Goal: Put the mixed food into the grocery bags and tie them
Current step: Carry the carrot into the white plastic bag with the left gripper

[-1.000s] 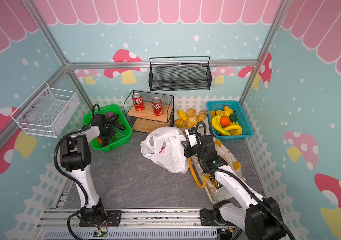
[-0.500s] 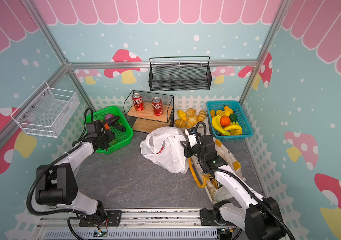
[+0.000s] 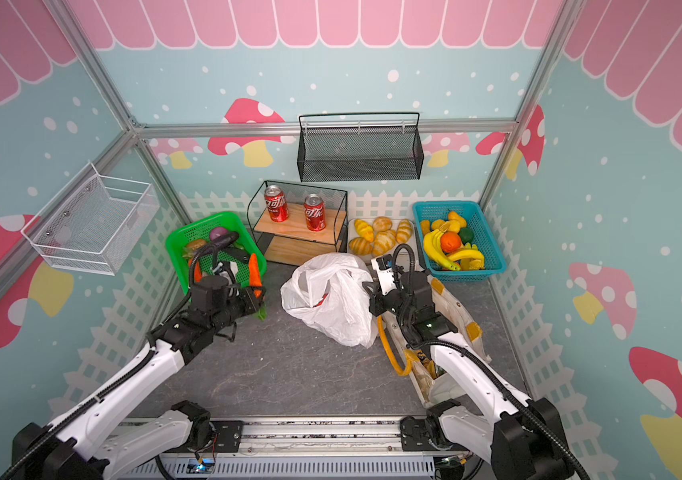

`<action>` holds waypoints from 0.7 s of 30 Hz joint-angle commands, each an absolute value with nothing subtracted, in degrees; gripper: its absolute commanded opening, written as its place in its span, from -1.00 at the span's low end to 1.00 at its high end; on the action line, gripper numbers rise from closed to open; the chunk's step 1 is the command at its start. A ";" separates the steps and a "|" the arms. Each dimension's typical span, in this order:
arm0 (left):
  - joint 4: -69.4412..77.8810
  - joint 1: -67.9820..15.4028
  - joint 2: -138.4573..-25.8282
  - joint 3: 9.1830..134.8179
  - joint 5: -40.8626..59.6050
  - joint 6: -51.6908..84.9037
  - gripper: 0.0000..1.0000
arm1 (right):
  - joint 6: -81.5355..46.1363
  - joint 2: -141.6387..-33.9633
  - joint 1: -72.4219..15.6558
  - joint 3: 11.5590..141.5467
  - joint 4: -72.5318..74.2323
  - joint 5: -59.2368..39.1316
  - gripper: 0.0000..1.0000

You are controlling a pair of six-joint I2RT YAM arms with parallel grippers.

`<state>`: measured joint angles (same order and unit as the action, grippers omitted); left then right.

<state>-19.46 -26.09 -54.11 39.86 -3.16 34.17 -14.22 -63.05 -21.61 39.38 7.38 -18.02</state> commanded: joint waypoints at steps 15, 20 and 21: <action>-18.14 -45.10 -57.73 40.12 3.82 28.99 -0.62 | -14.94 -60.23 -21.01 38.63 6.93 -19.25 -1.00; -15.34 -41.55 -70.46 49.32 5.84 27.29 -0.62 | -14.94 -59.01 -21.01 38.30 6.56 -19.01 -1.00; -14.60 -40.31 -72.91 51.04 6.44 27.53 -0.61 | -14.94 -58.89 -21.01 38.20 6.52 -19.03 -1.00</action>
